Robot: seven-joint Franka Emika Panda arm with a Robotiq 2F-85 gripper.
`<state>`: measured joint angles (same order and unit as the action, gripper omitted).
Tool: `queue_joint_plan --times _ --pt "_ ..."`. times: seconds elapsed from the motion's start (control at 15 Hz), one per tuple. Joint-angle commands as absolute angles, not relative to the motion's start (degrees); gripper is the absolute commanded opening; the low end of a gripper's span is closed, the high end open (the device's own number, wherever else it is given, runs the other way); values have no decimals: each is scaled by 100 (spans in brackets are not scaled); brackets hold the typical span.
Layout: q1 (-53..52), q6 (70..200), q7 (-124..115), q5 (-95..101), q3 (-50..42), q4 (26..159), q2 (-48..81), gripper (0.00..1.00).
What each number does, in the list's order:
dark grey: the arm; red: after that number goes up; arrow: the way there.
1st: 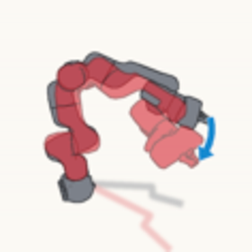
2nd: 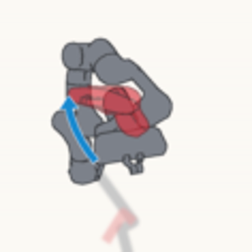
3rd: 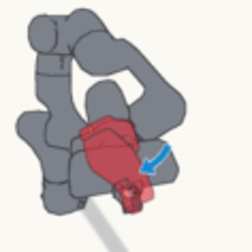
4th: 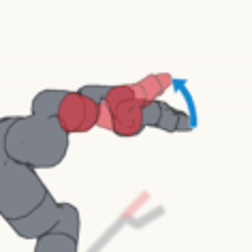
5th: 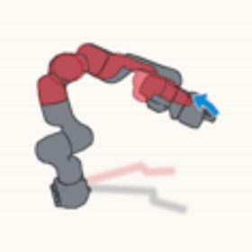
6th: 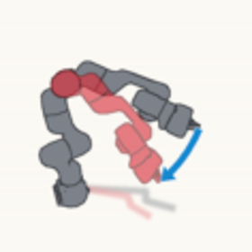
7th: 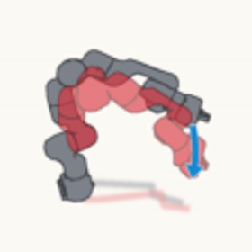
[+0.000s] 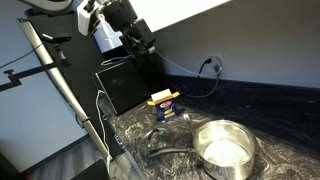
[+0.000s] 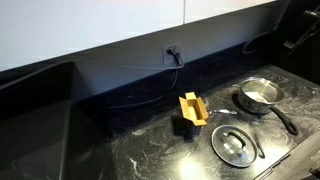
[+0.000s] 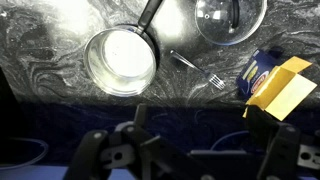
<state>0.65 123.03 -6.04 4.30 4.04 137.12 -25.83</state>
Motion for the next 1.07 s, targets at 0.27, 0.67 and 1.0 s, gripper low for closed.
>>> queue_joint_plan --times 0.27,0.67,1.0 --pt "34 12283 -615 443 378 13698 -2580 100" --pt "34 12283 -615 443 378 13698 -2580 100" --pt "-49 12393 -637 523 518 13813 -2615 100"
